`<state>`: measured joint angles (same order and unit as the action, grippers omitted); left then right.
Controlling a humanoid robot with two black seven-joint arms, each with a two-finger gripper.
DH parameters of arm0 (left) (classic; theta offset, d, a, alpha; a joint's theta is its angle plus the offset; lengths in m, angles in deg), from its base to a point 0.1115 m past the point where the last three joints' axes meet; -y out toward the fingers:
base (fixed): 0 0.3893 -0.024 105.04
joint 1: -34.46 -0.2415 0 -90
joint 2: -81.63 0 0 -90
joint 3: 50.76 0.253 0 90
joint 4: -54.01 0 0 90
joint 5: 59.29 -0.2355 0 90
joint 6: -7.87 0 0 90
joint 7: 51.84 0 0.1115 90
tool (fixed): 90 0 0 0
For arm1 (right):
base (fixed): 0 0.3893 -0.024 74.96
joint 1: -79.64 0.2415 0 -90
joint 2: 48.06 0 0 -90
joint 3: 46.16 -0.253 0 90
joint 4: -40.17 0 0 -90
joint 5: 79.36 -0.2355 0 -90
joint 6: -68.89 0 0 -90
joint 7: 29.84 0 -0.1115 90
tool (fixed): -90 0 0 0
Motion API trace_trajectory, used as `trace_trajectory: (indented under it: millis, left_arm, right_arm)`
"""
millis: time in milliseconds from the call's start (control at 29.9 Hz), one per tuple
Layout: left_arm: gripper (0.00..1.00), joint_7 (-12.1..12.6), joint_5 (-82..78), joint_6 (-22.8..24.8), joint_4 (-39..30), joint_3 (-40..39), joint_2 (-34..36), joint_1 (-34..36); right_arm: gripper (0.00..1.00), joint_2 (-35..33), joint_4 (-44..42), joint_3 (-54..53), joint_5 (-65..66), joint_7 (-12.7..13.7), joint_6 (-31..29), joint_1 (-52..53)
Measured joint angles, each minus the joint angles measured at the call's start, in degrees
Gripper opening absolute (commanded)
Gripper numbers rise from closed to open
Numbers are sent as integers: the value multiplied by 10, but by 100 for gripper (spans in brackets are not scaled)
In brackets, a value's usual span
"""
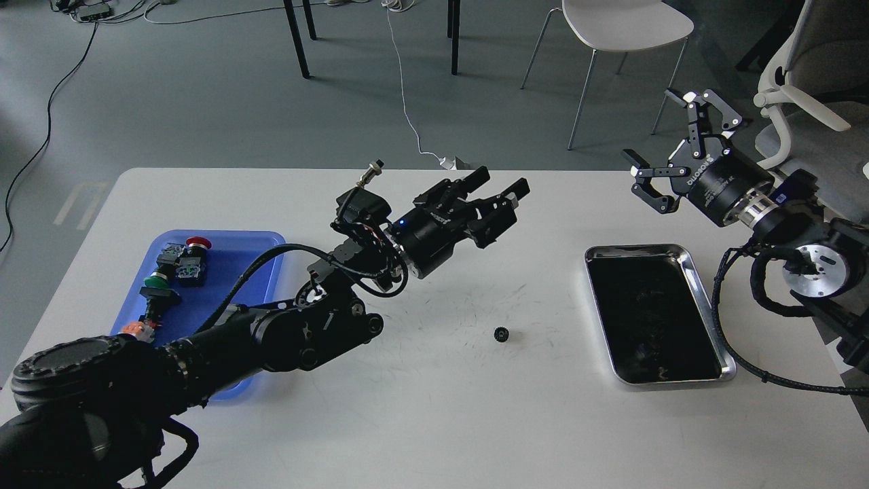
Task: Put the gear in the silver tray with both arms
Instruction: 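Open the left gripper to set the gear down, then withdraw, then reach the right gripper down toward the gear on the table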
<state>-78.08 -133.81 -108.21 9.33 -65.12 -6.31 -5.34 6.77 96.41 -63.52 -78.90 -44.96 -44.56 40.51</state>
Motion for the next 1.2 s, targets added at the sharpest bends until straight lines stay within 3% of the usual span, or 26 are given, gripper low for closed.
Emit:
trace_trajectory:
  millis: [268, 368, 535, 636, 803, 937, 1204]
  left_arm:
    - [86, 0, 301, 7, 0, -8, 135, 42]
    - [86, -2, 384, 37, 0, -24, 183, 44]
    - [86, 3, 489, 163, 1, -90, 243, 38]
    - [86, 14, 565, 268, 9, -109, 268, 27]
    - [88, 28, 641, 374, 28, -113, 283, 6]
    - [88, 28, 651, 397, 37, -113, 284, -3]
    - [90, 25, 652, 396, 38, -116, 284, -5]
  right_arm:
    - [96, 94, 30, 314, 112, 31, 31, 228]
    - [96, 135, 63, 422, 168, 36, 40, 313]
    - [96, 209, 120, 574, 219, 58, 43, 448]
    - [96, 247, 148, 632, 248, 72, 43, 489]
    - [96, 307, 169, 697, 278, 83, 44, 516]
    - [96, 338, 169, 736, 285, 84, 46, 517]
    - [94, 351, 151, 765, 285, 84, 64, 504]
